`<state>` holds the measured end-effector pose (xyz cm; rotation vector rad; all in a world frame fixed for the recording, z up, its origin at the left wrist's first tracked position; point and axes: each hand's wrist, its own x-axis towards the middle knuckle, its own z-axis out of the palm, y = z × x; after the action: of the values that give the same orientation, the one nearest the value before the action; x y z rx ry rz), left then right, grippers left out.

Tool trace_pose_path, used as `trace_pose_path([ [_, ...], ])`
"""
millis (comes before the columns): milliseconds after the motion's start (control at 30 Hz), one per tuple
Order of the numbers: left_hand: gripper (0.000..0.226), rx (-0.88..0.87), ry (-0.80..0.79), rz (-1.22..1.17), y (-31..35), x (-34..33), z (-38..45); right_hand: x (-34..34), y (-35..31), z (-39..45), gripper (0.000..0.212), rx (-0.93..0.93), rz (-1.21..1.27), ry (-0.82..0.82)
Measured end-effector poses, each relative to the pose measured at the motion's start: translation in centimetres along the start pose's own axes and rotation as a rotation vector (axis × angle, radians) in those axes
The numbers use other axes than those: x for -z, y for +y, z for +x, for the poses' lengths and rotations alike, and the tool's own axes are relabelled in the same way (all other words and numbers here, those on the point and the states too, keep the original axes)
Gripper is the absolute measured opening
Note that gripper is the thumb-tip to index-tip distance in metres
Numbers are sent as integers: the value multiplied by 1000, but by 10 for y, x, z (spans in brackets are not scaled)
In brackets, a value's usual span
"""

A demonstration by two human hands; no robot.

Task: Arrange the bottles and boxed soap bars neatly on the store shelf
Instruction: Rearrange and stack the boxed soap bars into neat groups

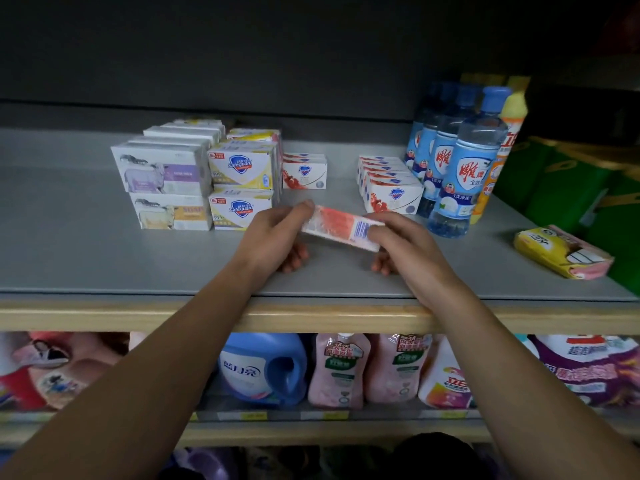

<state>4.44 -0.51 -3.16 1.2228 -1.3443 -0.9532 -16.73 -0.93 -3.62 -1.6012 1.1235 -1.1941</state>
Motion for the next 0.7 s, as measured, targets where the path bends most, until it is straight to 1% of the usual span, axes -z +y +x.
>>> trace_pose_path([
  [100, 41, -51, -28, -74, -3, 1, -1, 2, 3, -1, 45, 56, -42, -58],
  [167, 24, -84, 6, -86, -4, 1, 0, 1, 4, -1, 46, 78, -26, -35],
  [200, 21, -101, 7, -88, -5, 1, 1, 1, 6, 1, 46, 79, -10, -4],
  [300, 28, -140, -56, -87, -7, 2, -2, 2, 12, 6, 49, 51, -53, 71],
  [333, 28, -146, -78, -95, -7, 3, -3, 2, 12, 6, 46, 44, -60, 73],
  [400, 31, -147, -107, -136, -5, 3, -5, 2, 12, 6, 29, 65, -61, 65],
  [433, 33, -148, -125, -174, -4, 3, -6, 1, 11, 6, 26, 77, -63, 74],
  [500, 34, -145, -155, -248, -1, 4, -7, 1, 10, 4, 29, 89, -37, 80],
  [600, 24, -142, -132, -316, 1, 4, -9, 3, 9, 2, 30, 89, 130, 19],
  [633, 21, -145, -114, -333, 1, 4, -9, 3, 9, 1, 28, 94, 143, 5],
  [700, 16, -179, -104, -307, 0, 4, -8, 4, 8, 1, 26, 131, 41, 2],
])
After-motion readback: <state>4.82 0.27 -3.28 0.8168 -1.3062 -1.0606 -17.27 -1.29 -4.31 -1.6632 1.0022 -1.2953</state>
